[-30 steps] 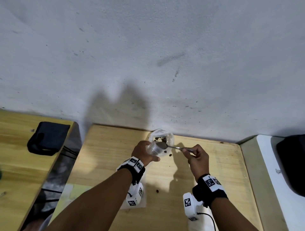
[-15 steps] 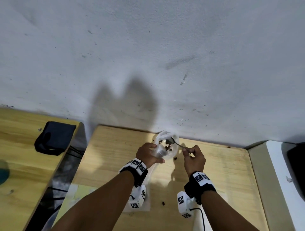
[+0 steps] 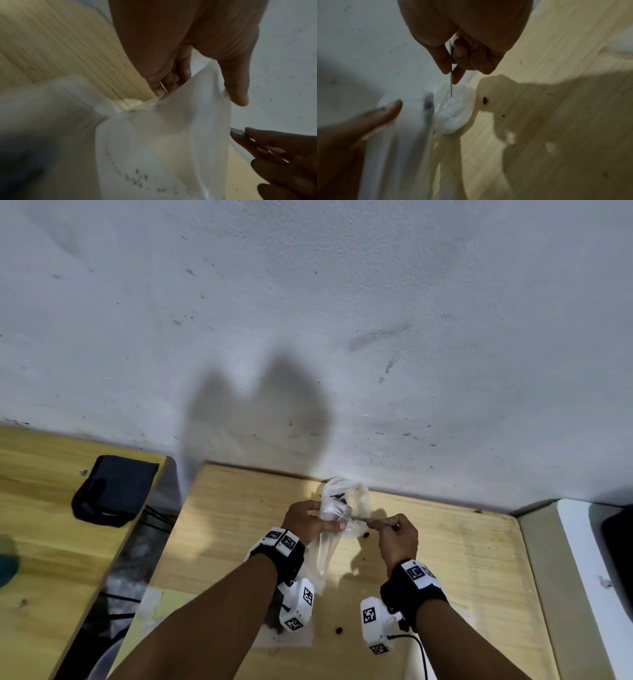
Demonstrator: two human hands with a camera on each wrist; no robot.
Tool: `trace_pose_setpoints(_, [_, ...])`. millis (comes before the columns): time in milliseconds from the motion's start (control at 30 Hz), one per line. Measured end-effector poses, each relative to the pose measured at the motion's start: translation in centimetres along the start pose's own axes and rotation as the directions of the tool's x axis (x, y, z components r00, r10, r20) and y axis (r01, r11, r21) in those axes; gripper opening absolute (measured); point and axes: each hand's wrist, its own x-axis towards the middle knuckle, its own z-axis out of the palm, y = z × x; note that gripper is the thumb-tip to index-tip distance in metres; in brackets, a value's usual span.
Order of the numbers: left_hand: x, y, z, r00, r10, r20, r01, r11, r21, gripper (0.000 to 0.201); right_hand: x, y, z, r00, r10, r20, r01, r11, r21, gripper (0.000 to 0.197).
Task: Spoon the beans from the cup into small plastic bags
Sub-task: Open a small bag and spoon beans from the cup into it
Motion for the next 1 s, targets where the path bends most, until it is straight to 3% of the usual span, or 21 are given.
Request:
trace_pose_setpoints(133, [0.4, -0.4, -0.3, 1.000, 0.006, -0.014, -0.004, 0.989, 0.146, 0.082, 0.5, -0.4, -0.4, 0.990, 0.138, -0.026, -0.134, 0.983, 0.126, 0.018])
trace_pose_setpoints(267, [0.6, -0.3, -0.3, 0.999, 0.025, -0.036, -0.017, 0.977, 0.214, 0.094, 0.7, -1.0, -1.4, 0.992, 0.122, -0.029, -0.114, 0.970, 0.215, 0.022])
trace_pose_setpoints(400, [0.5, -0.1, -0.3, 0.998, 0.056, -0.029, -0.046, 0.960, 0.276, 0.082, 0.9, -1.3, -3.1, 0.996, 0.090, -0.029, -0.078, 0.953, 0.291, 0.025])
trace_pose_setpoints(733, [0.1, -0.9, 0.4, 0.991, 0.117, -0.067, -0.087, 0.937, 0.337, 0.081, -0.6, 0.3, -6.3, 0.994, -0.108, 0.011, 0.100, 0.951, 0.291, 0.029])
trace_pose_setpoints(1000, [-0.1, -1.2, 0.7, 0.989, 0.131, -0.070, -0.099, 0.931, 0.351, 0.082, -2.2, 0.8, -6.1, 0.939, -0.344, 0.010, 0.335, 0.920, 0.205, 0.042])
